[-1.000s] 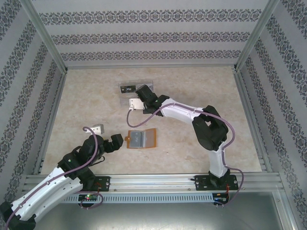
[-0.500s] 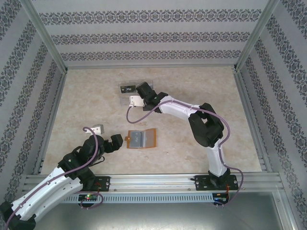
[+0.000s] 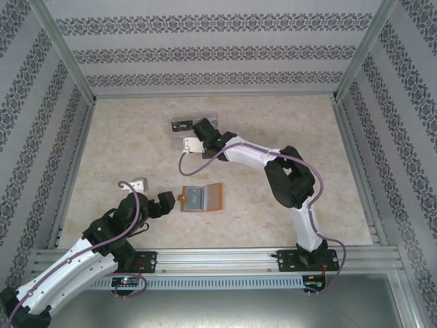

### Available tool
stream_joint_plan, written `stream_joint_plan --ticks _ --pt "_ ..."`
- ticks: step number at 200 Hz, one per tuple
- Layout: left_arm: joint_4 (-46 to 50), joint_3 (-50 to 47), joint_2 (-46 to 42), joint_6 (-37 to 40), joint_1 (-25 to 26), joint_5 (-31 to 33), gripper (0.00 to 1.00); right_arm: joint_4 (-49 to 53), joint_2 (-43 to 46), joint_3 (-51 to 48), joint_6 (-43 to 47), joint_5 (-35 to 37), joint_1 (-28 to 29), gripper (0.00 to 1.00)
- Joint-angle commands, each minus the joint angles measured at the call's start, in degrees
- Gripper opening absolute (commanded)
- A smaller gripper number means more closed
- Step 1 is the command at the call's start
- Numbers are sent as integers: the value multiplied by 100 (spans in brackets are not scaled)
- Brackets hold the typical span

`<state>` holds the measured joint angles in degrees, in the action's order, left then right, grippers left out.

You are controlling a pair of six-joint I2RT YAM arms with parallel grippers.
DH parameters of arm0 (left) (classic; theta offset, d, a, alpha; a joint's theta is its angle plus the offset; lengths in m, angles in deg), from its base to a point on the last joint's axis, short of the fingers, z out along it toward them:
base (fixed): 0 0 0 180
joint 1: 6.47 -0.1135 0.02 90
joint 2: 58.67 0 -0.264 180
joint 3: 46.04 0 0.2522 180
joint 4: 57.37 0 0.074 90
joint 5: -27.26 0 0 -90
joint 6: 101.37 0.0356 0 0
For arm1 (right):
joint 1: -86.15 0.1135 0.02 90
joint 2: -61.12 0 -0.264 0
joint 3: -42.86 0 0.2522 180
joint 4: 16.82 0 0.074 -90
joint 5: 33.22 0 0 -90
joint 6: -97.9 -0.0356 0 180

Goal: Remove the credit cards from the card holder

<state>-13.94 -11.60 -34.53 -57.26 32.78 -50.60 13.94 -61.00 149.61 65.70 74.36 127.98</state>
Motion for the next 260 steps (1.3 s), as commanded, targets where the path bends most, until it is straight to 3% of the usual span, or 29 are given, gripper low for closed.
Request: stream_joint_plan --ticks 1,85,109,125,219,260 --pt "170 -58 -31 -19 -48 87 100 120 -77 133 -140 131 -98 0" --pt "135 -80 -25 -41 -48 58 100 115 -85 73 -229 134 -147 1" --pt "137 -74 -30 -27 -48 52 100 116 -144 156 -266 157 -148 8" --pt "143 -78 -25 -28 -48 51 100 56 -161 191 -278 209 -162 21" --pt "109 -101 -30 -8 -48 60 100 -358 -486 533 -490 616 -236 27" --pt "35 -105 -10 49 -48 -39 100 -512 51 278 -1251 487 -268 27"
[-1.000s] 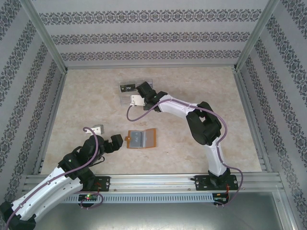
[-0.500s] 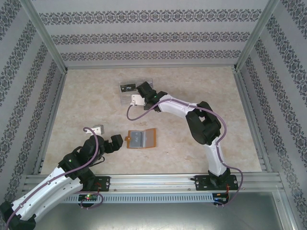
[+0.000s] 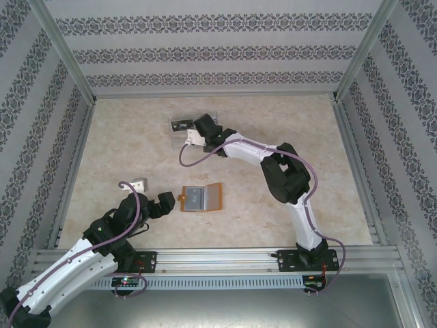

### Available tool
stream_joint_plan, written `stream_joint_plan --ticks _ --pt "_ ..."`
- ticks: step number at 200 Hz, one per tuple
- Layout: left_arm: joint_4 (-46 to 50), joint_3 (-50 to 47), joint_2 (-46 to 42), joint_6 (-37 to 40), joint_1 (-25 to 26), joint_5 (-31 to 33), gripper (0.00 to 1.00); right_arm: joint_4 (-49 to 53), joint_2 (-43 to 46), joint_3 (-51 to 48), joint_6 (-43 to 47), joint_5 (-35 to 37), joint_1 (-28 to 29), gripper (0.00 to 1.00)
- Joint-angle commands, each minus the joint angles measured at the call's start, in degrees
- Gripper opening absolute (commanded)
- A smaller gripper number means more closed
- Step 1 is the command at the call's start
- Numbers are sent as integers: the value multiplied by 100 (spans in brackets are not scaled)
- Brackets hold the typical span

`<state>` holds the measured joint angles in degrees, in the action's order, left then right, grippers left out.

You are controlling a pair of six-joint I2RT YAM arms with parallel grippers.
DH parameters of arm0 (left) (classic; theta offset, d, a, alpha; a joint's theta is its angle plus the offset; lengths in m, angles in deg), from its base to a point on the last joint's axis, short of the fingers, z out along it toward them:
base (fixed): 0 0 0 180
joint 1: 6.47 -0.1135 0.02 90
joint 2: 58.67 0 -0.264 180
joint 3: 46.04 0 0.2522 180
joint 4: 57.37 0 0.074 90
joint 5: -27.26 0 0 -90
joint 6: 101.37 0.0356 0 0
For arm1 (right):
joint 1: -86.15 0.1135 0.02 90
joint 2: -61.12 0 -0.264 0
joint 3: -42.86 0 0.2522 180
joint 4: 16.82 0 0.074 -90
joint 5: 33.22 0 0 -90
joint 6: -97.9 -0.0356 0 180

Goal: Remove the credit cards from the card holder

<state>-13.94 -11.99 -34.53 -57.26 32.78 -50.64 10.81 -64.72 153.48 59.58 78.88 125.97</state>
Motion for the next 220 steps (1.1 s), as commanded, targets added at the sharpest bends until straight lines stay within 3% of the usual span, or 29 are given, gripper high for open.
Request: stream_joint_plan --ticks 1,30,73,116,146,220 --pt "32 -63 -8 51 -48 -38 100 -209 452 -125 -662 28 -64 27" --pt "-154 -79 108 87 -48 -197 100 -257 1339 -733 -1867 -344 -63 19" --pt "-397 44 452 90 -48 -547 100 -234 2808 -1797 -4578 -1223 -69 0" --pt "-782 106 798 61 -47 -989 98 130 3755 -2736 -6779 -2383 -68 0" --pt "-1207 149 1252 -10 -48 -1297 94 77 4046 -3504 -7447 -3201 52 0" --pt "-2181 384 2804 -140 48 -1750 75 -117 4099 -4794 -7935 -2595 1004 0"
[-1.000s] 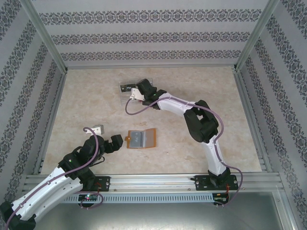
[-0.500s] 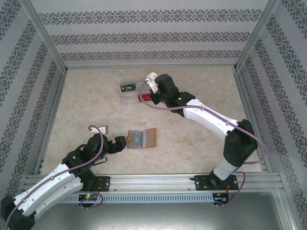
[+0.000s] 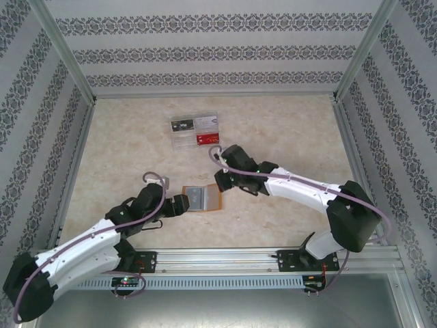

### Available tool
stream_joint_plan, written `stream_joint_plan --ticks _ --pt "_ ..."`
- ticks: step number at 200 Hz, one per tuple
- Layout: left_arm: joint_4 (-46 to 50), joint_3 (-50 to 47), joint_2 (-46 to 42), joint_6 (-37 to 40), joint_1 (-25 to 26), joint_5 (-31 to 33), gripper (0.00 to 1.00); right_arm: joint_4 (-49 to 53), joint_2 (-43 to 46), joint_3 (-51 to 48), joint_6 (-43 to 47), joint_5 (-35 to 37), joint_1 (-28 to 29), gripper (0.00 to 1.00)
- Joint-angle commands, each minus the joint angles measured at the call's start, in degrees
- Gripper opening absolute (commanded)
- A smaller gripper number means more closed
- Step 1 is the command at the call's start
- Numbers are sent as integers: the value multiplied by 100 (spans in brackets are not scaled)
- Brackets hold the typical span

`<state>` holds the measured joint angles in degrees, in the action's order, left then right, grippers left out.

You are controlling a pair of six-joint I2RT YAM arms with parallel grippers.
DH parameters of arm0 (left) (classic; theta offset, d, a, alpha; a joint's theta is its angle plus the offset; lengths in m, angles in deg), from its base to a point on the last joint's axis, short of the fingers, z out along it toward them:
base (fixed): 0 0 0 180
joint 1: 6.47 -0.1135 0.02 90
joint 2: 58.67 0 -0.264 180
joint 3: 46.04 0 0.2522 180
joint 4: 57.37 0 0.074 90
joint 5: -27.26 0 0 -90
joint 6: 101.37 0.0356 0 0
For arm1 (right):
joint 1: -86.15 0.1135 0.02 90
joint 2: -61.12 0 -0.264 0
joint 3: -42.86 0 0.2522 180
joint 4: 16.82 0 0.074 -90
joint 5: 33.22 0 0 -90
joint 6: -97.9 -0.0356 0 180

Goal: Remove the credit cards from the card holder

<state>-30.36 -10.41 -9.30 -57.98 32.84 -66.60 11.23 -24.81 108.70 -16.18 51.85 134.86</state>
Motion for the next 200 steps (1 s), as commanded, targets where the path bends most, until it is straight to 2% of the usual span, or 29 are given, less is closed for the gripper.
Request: stream_joint_plan --ticks 1,75,129,200 --pt "-550 228 296 -67 42 -157 75 -170 101 -327 -365 107 123 0" --pt "-959 373 1195 -61 102 -256 60 -347 -411 -481 -414 159 332 0" --pt "-1035 439 1583 -7 103 -203 57 -382 -434 -613 -482 277 332 0" --pt "-1035 592 1755 73 158 -181 55 -163 -22 -685 -371 381 332 0"
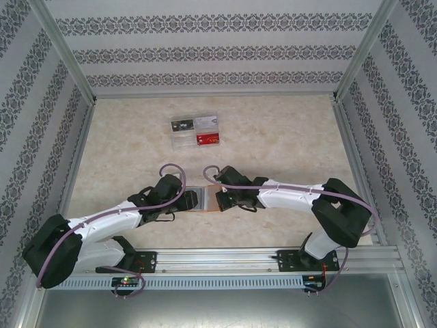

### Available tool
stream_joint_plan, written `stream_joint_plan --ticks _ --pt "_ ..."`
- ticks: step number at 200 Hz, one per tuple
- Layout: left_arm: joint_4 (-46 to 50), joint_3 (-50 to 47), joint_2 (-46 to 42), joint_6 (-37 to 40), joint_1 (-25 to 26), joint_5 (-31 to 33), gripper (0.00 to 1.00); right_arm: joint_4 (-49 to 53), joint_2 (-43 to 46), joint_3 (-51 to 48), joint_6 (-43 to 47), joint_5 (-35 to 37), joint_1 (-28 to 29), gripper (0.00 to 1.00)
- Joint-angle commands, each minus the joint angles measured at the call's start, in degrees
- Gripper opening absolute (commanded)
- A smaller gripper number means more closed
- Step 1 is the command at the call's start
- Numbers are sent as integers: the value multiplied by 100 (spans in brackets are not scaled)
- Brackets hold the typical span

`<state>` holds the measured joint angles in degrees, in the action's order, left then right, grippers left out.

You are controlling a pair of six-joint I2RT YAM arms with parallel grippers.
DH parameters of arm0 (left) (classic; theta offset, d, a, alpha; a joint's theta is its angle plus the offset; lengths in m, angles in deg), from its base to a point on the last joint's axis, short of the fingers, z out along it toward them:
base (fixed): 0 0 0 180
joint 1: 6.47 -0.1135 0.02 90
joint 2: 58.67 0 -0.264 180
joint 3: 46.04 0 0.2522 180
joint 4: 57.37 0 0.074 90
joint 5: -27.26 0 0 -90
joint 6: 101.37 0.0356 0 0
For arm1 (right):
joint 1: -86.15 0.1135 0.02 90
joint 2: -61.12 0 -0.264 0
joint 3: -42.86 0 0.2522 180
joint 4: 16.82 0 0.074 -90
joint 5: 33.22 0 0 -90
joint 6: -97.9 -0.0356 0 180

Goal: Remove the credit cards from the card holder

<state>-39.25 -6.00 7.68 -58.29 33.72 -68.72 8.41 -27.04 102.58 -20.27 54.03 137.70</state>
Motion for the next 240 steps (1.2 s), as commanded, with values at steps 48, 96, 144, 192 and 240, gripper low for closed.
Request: stream_joint_plan --ticks 48,96,144,192,240 --pt "-255 202 307 112 91 9 55 -53 -129 -158 0 93 39 0" --pt "-287 265 535 128 97 -25 55 -150 -351 -146 -5 43 39 0" --pt "-378 293 769 111 123 -98 54 -147 -313 -157 -5 31 39 0" --pt "-458 447 1034 120 265 -201 55 -146 -343 -140 -1 15 39 0" --pt "-568 632 1079 225 478 -384 59 -142 -342 -131 6 41 39 0"
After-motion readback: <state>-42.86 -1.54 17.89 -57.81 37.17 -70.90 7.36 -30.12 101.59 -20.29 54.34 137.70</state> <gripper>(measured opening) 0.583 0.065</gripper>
